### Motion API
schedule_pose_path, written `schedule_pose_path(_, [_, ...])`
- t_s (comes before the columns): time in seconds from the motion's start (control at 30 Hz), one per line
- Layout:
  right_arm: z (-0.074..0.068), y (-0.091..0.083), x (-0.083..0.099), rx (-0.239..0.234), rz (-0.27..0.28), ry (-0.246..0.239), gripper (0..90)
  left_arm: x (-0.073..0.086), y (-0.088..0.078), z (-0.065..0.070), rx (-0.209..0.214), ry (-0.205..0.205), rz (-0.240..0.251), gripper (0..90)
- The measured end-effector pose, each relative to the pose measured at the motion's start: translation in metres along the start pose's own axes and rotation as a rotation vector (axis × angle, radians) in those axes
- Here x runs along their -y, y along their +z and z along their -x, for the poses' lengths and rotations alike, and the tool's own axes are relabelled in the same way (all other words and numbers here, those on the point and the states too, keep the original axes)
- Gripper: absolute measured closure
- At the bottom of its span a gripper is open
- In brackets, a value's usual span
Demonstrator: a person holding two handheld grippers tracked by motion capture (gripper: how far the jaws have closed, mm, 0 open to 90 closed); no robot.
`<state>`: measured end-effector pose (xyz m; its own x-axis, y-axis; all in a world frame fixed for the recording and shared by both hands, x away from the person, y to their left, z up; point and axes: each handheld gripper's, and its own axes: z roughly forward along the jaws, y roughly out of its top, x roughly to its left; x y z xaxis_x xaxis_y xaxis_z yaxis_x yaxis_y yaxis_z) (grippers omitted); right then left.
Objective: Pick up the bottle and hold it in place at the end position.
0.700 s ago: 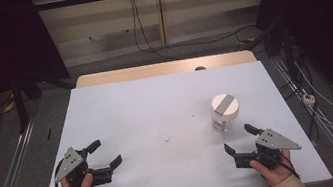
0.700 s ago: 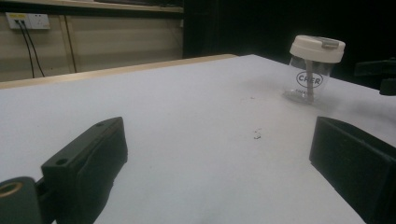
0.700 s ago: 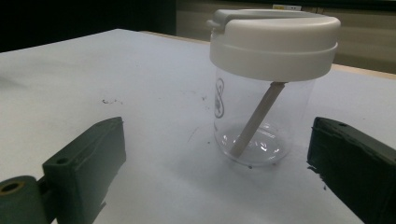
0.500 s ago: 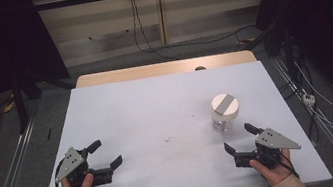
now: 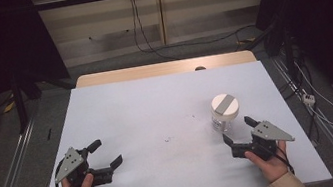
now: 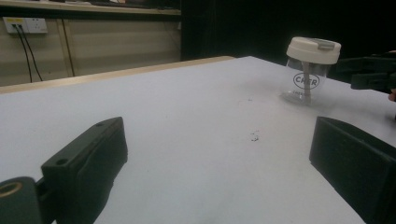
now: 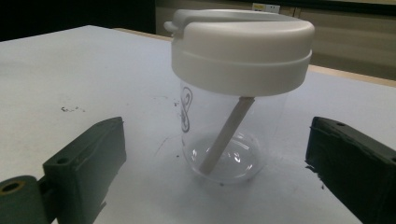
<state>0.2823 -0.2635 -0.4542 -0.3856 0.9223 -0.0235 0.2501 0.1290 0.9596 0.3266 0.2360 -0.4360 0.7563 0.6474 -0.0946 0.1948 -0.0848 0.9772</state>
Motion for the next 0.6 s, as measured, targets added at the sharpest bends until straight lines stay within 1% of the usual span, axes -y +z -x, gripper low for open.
schedule_pose_path(0.17, [0.002, 0.008, -0.002, 0.008, -0.004, 0.003, 4.9, 0.0, 0.0, 0.0, 0.001, 0.003, -0.003, 3.9])
schedule_pose_path(0.33, [0.004, 0.019, -0.005, 0.029, -0.009, 0.008, 5.4, 0.0, 0.0, 0.001, 0.003, 0.002, -0.004, 3.9])
schedule_pose_path(0.47, [0.008, 0.025, -0.008, 0.042, -0.01, 0.023, 5.6, 0.0, 0.001, 0.002, 0.006, 0.004, -0.006, 3.9])
schedule_pose_path(0.6, [0.011, 0.029, -0.009, 0.043, -0.019, 0.037, 5.9, 0.0, 0.001, 0.002, 0.005, 0.007, -0.013, 3.9])
